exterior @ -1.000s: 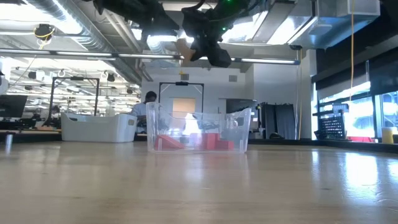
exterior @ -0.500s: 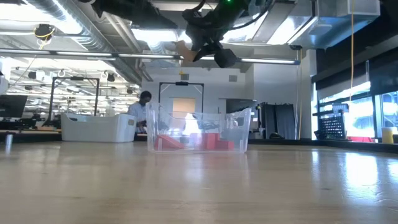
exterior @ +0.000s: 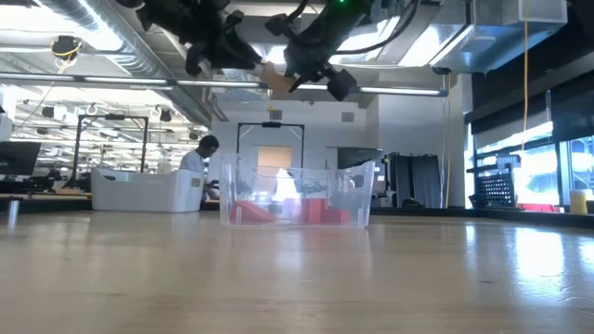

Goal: Sort & place blocks by color
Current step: Put the brown block into the gray bin

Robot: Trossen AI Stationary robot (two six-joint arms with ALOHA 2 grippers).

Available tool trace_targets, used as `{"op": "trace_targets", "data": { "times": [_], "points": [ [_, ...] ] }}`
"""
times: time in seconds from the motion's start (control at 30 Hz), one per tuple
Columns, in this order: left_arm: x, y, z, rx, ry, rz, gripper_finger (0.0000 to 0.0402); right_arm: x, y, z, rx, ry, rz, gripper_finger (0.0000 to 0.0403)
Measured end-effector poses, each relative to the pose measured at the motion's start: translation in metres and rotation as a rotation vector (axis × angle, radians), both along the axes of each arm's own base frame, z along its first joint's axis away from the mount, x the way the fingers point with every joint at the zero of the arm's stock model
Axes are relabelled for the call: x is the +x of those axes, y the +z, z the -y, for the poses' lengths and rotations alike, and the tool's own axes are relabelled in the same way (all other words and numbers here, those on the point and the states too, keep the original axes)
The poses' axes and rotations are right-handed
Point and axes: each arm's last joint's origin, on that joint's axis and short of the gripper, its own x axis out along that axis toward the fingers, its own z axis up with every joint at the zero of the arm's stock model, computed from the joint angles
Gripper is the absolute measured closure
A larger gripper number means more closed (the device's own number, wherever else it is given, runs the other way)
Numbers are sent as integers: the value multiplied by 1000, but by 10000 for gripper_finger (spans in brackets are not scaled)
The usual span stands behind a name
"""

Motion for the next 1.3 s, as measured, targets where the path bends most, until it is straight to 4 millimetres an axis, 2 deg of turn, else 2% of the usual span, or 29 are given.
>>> {"op": "trace_targets", "data": {
  "times": [0.47,0.77,1.03,1.3],
  "points": [
    [18,-11,6,100,-90,-55,276,0,-2,-1,17,55,-30,354],
    [19,-12,9,65,-64,-70,276,0,-3,-2,52,84,-25,354],
    [10,0,11,108,61,-45,276,-3,-5,7,306,-132,246,354],
    [-3,13,18,90,156,-1,276,-11,-8,30,598,-451,620,354]
  ]
}}
